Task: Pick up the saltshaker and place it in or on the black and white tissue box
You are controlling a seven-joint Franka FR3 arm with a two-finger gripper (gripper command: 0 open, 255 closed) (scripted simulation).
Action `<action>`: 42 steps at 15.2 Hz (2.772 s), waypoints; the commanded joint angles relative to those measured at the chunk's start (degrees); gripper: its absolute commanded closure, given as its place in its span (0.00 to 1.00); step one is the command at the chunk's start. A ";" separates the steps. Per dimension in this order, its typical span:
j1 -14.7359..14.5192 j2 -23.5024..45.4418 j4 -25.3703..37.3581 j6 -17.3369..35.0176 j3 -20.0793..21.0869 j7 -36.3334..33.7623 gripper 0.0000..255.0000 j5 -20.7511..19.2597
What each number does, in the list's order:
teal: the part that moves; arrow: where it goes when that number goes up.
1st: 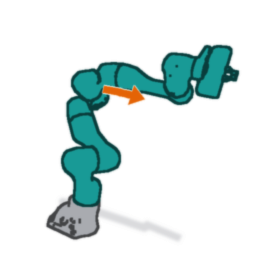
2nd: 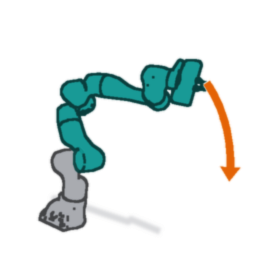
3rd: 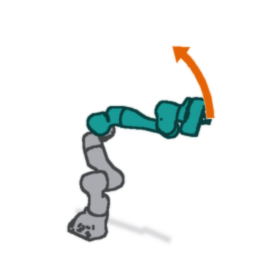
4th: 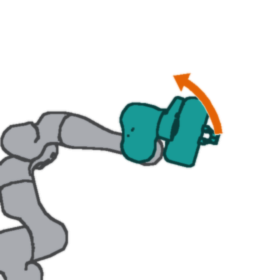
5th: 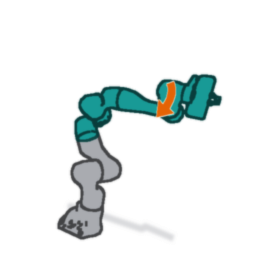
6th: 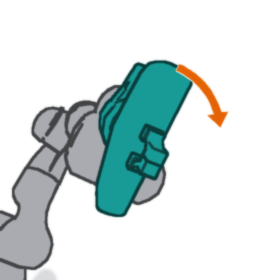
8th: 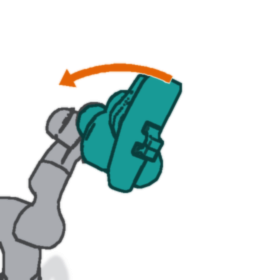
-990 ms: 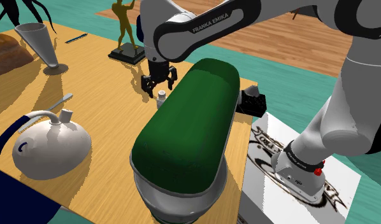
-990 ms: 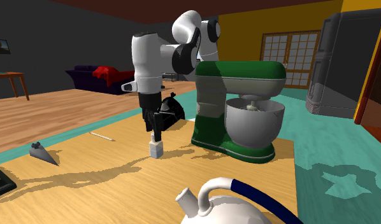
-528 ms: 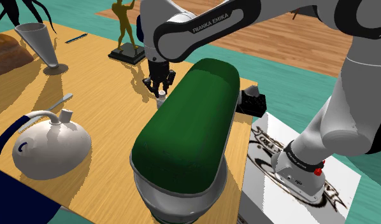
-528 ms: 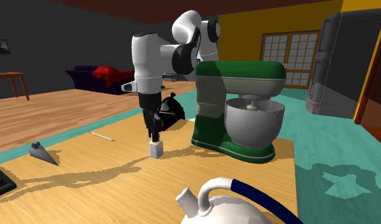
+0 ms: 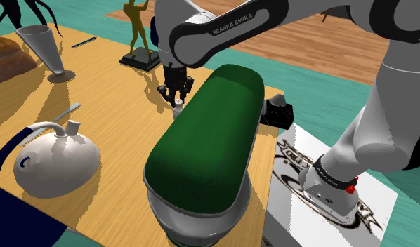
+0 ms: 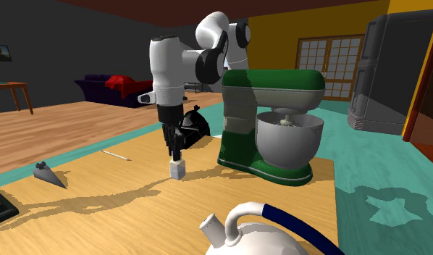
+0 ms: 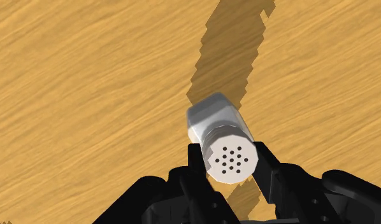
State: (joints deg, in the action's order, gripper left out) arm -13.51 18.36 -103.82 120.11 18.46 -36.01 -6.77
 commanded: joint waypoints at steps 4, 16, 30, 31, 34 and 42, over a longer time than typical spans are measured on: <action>0.09 -1.29 1.83 -3.03 0.22 0.34 1.00 0.57; 0.22 -3.81 7.83 -11.40 0.60 1.10 1.00 1.68; -0.09 -4.47 17.77 -21.94 0.86 1.45 1.00 2.06; -0.14 -4.40 18.62 -22.74 0.88 1.46 1.00 2.05; 1.59 -9.15 13.29 -21.86 0.43 3.51 1.00 3.63; 6.19 -26.09 -4.66 -20.07 -3.49 12.77 1.00 8.50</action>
State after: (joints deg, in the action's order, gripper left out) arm -7.80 -6.04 -106.99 100.20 15.60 -24.51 1.34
